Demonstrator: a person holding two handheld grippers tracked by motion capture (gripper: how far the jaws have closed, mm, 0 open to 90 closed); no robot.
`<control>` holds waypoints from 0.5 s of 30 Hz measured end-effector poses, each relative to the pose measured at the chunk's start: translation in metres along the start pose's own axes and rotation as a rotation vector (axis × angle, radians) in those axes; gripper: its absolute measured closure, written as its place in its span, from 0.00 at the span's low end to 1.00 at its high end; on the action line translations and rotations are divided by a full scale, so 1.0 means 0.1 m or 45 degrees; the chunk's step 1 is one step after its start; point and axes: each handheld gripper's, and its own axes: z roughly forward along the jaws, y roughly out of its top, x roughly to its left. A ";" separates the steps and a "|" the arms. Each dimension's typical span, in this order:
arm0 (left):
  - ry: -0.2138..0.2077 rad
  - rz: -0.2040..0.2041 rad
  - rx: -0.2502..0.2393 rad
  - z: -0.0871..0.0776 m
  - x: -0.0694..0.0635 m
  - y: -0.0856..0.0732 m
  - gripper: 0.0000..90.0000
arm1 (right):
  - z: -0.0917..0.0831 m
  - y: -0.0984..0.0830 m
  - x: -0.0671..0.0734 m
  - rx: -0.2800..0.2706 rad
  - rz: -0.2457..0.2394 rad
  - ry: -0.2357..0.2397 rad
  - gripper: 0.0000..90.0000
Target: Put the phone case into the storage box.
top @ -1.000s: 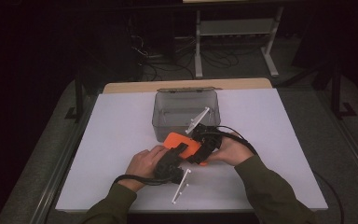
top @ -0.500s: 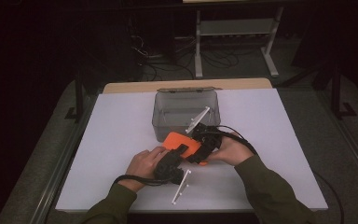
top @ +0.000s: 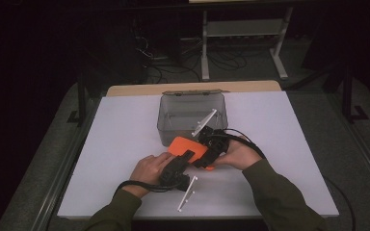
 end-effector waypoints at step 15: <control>0.013 0.025 0.000 -0.01 -0.01 0.00 0.87 | 0.00 0.00 -0.07 0.001 0.027 0.070 0.16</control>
